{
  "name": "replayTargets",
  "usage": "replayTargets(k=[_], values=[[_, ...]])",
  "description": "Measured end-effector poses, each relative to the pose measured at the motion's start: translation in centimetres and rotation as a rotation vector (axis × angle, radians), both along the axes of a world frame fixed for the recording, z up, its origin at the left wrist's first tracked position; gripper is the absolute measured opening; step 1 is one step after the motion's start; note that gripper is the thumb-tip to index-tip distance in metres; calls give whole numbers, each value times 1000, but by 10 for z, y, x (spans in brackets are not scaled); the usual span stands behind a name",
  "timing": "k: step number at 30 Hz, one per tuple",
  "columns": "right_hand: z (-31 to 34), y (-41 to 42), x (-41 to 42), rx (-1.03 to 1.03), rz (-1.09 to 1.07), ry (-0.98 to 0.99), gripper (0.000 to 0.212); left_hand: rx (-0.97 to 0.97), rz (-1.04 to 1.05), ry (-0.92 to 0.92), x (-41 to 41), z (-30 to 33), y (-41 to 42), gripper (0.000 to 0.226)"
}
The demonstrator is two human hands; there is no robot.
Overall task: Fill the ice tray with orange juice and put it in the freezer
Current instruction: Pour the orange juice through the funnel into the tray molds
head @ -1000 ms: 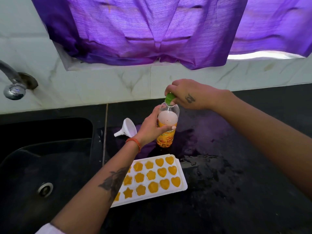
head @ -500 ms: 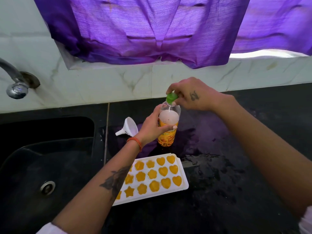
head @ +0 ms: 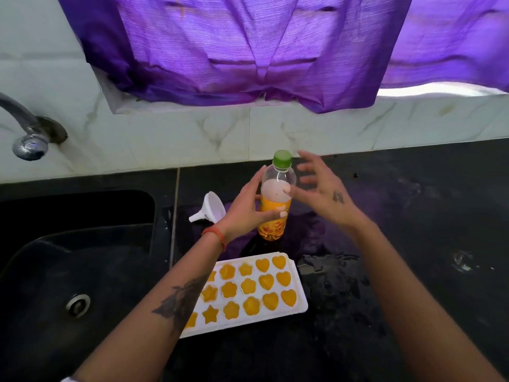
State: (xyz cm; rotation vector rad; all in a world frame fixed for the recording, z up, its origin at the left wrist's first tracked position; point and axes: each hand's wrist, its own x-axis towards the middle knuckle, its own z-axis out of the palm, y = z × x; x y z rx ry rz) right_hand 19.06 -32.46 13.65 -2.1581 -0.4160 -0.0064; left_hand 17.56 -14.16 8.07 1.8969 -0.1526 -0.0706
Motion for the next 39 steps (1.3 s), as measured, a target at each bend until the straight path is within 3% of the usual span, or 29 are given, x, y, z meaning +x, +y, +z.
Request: replayTargets(k=[2,5,7,9,13,16,19,26,31,39], values=[[-31,1,-13,87,-79,94,89,3,67,31,-9,-5,5,104],[-66,19,-24,153,-49,150,95,77,237,-87,-26,-11,17,83],[-79,32,-23,129,-92,140,88,279,350,-241,-34,-16,31,63],[-84,41,-16,50,-177,112,80,460,441,-316,-36,-24,50,58],[-82,49,11,-43,-211,119,74,624,457,-44,-31,-40,89,101],[-77,57,39,-52,-209,126,76,690,369,156,-22,-54,111,109],[-72,67,73,-41,-211,86,77,675,330,189,-13,-66,123,93],[-64,94,149,-59,-206,53,72,574,331,40,-4,-85,135,46],[-76,104,174,-84,-193,76,74,528,345,-13,0,-87,140,32],[-88,98,174,-60,-190,167,86,436,350,-8,15,-65,141,29]])
